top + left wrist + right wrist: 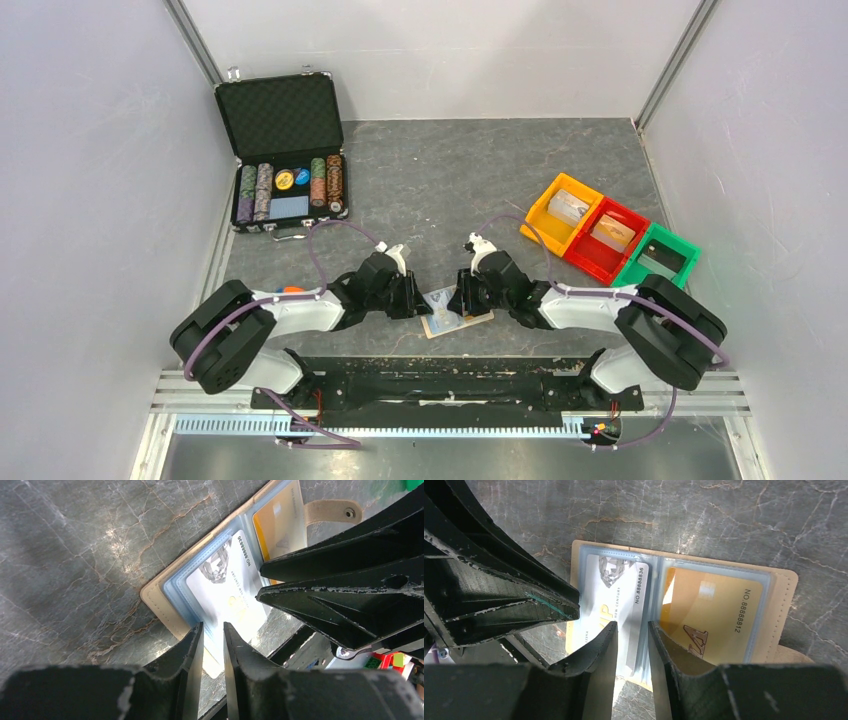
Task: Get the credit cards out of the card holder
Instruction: Remove the credit card from the card holder.
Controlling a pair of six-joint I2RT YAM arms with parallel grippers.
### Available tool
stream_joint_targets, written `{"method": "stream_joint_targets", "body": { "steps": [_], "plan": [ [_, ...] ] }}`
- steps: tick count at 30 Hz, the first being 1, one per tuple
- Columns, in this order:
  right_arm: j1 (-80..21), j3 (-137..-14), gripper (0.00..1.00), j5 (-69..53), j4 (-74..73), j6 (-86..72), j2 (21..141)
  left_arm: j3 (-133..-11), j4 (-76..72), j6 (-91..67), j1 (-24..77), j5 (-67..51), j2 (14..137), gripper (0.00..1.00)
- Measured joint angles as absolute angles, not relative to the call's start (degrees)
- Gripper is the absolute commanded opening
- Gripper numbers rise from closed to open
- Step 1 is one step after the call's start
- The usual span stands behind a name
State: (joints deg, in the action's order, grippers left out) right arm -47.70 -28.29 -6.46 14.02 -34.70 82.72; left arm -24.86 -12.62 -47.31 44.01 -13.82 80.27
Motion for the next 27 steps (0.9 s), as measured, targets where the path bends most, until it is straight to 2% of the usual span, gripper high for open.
{"method": "stream_joint_targets", "body": {
  "steps": [11, 17, 19, 25, 27],
  "plan": [
    [-47.79, -28.23, 0.32, -6.66, 13.41, -34.5, 82.43, -25.19, -13.23, -47.31, 44.01, -14.11, 81.3, 0.27],
    [-47.64, -26.83, 0.26, -8.14, 16.21, -35.11, 82.46, -25.19, -13.63, -47.31, 44.01, -14.2, 81.52, 0.26],
    [-47.37, -26.28, 0.22, -8.56, 17.1, -35.44, 82.46, -25.19, -13.72, -47.31, 44.01, -14.22, 81.62, 0.25],
    [-46.26, -23.73, 0.01, -10.61, 21.04, -36.84, 82.43, -25.19, -14.24, -47.31, 44.01, -14.44, 81.93, 0.25],
    [-45.84, -22.87, 0.0, -11.18, 22.28, -37.41, 82.19, -25.19, -14.37, -47.33, 44.01, -14.55, 82.04, 0.25]
  ]
}}
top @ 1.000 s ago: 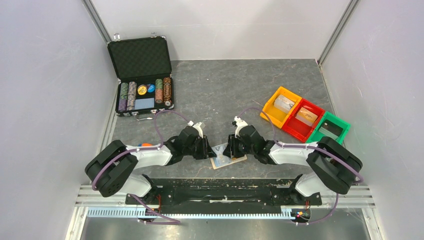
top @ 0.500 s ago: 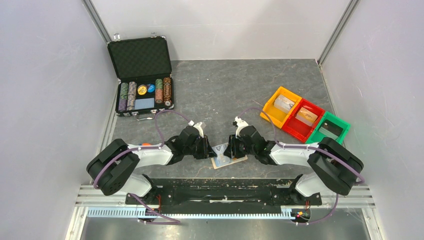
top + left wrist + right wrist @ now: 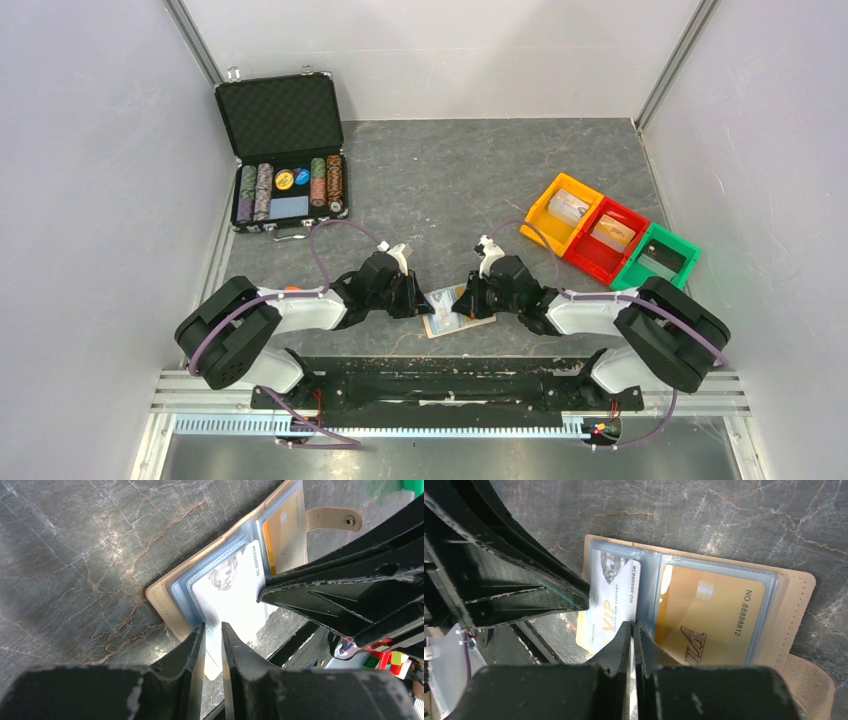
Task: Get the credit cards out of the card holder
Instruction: Remove the credit card from the card holder.
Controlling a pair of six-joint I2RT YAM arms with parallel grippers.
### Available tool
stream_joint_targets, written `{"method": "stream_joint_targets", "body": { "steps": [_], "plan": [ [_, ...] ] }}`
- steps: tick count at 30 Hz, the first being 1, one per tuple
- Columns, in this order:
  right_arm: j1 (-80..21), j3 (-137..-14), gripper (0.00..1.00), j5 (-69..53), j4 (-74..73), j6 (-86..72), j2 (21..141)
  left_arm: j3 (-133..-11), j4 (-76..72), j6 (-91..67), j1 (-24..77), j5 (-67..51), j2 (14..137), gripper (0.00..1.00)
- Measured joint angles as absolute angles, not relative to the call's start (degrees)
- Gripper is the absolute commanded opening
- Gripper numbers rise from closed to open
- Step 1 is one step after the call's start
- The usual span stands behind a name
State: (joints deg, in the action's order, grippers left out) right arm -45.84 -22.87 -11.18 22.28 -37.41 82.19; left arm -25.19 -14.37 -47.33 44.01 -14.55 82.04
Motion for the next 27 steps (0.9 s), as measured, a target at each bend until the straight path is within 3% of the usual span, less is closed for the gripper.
{"method": "stream_joint_targets", "body": {
  "steps": [16, 19, 24, 27],
  "plan": [
    [-41.76, -19.14, 0.0, -15.88, 25.1, -37.91, 78.02, -25.36, -15.57, -47.31, 44.01, -14.94, 83.11, 0.25],
    [-40.97, -18.65, 0.04, -16.78, 25.23, -37.89, 77.43, -25.61, -15.49, -47.31, 44.01, -15.05, 83.33, 0.25],
    [-39.33, -17.96, 0.0, -19.16, 25.98, -37.95, 77.03, -26.0, -14.79, -47.31, 44.01, -15.07, 83.46, 0.25],
    [-38.63, -17.06, 0.07, -21.41, 28.05, -38.63, 77.03, -26.41, -14.37, -47.31, 44.01, -15.11, 83.66, 0.25]
  ]
}}
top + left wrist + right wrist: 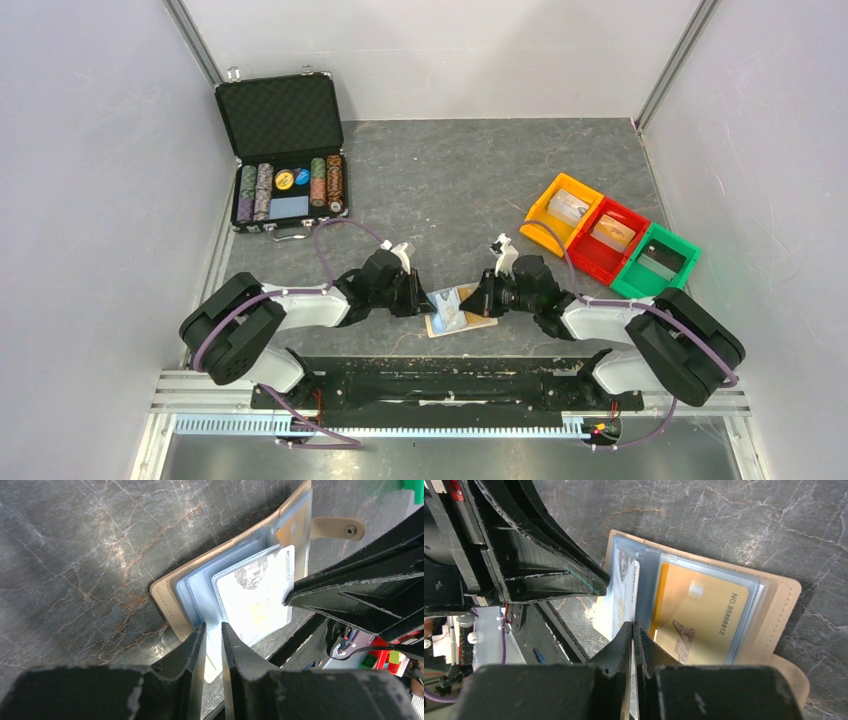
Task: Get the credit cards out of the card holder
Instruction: Remove the credit card from the card holder.
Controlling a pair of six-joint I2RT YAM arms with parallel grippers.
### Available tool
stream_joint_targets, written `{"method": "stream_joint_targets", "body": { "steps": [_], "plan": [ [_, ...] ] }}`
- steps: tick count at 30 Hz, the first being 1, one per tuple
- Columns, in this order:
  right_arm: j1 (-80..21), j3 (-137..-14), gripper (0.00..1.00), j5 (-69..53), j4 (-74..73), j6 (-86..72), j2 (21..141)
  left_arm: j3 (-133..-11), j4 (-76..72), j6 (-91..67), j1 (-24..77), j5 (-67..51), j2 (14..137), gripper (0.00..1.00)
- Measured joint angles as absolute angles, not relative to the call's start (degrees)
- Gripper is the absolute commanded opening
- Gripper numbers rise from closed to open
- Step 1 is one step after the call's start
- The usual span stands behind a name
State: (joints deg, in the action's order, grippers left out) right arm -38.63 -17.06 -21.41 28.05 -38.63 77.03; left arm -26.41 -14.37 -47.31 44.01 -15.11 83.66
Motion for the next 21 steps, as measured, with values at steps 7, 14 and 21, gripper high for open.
{"method": "stream_joint_targets", "body": {
  "steps": [7, 14, 21],
  "plan": [
    [-38.02, -16.14, 0.0, -24.23, 30.46, -40.05, 77.73, -27.2, -13.08, -47.31, 44.01, -15.16, 83.85, 0.25],
    [-37.19, -15.75, 0.0, -25.32, 31.59, -40.84, 77.73, -27.53, -12.58, -47.31, 44.01, -15.14, 84.16, 0.26],
    [-36.07, -13.93, 0.0, -25.91, 32.97, -41.6, 77.28, -27.81, -12.84, -47.31, 44.01, -15.31, 84.66, 0.26]
  ]
}}
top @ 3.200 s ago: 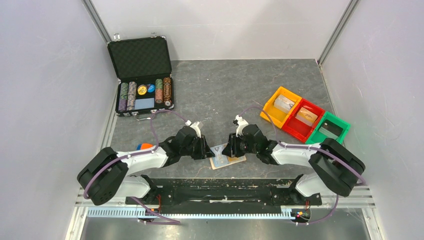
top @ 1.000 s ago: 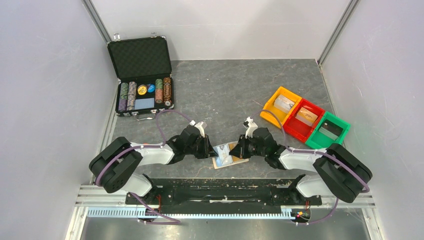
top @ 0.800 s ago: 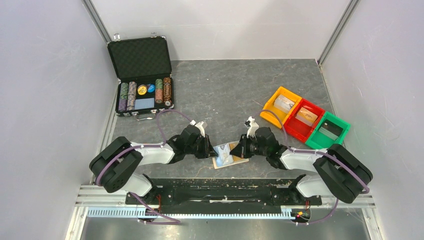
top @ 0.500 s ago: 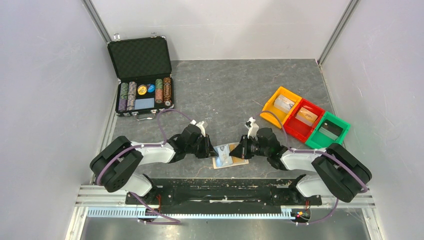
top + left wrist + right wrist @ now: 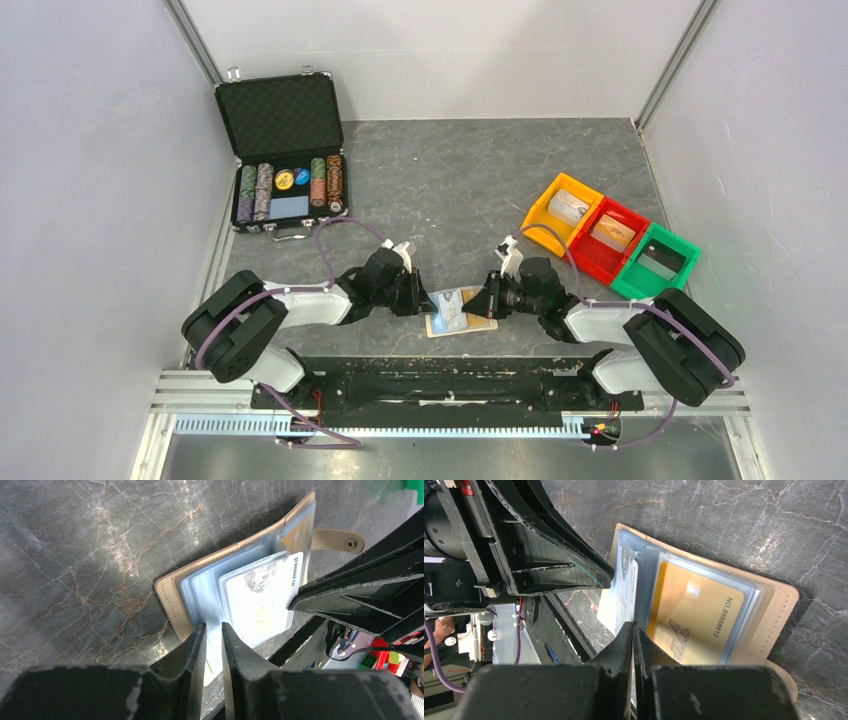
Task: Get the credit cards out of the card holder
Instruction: Remove the credit card from the card holder.
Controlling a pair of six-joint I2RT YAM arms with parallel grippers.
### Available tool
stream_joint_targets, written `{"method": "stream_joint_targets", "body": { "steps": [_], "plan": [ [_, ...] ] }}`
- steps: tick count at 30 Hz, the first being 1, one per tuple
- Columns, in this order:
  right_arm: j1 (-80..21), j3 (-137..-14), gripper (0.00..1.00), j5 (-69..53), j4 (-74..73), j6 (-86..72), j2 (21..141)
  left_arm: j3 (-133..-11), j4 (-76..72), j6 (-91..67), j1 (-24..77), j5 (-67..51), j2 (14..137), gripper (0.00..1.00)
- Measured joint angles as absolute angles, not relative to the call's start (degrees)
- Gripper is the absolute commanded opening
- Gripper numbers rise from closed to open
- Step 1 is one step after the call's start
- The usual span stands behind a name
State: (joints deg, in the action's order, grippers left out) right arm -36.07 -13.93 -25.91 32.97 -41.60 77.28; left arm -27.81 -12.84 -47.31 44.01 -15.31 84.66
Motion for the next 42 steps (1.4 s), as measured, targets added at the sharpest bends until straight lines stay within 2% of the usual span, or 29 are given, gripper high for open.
{"method": "stream_joint_targets", "body": {
  "steps": [14, 30, 38, 42],
  "plan": [
    [-34.61, -13.78, 0.0, -26.65, 31.99, -41.93, 75.31, -28.14, -12.51, -47.31, 44.01, -15.42, 84.82, 0.26],
    [-30.85, -13.69, 0.0, -22.96, 20.8, -37.41, 66.13, -28.77, -11.77, -47.29, 44.01, -15.53, 84.93, 0.29],
    [-29.95, -14.41, 0.0, -21.39, 15.68, -35.83, 60.88, -29.85, -8.91, -47.16, 44.14, -15.33, 83.7, 0.43],
    [-29.82, -14.9, 0.0, -20.82, 14.48, -35.75, 59.16, -31.68, -3.9, -46.89, 44.12, -14.9, 81.56, 0.56]
  ]
}}
